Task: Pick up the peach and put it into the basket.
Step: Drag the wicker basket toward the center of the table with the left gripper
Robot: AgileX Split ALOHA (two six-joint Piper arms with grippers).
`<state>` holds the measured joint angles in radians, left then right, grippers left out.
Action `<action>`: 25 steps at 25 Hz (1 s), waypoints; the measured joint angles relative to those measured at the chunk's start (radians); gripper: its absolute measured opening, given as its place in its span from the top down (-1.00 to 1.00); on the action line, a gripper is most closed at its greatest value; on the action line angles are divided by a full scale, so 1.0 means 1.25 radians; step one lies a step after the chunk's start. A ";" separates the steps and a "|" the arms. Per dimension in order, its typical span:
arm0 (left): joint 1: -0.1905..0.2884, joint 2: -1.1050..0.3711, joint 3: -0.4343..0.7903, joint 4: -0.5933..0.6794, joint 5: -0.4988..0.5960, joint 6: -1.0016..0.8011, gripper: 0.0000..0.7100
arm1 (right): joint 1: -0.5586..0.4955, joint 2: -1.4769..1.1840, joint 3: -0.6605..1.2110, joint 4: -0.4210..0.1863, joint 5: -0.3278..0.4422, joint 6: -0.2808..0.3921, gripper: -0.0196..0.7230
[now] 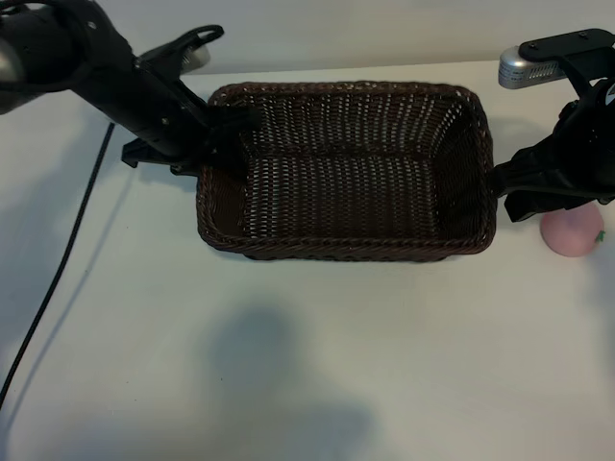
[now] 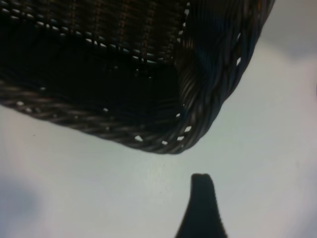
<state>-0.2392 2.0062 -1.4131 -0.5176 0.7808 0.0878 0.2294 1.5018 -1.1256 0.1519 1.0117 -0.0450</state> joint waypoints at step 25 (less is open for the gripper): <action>0.000 0.037 -0.015 0.046 0.024 -0.035 -0.50 | 0.000 0.000 0.000 0.000 0.003 0.000 -0.50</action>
<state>-0.2395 2.0523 -1.4321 -0.4596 0.8103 0.0444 0.2294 1.5018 -1.1256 0.1519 1.0152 -0.0454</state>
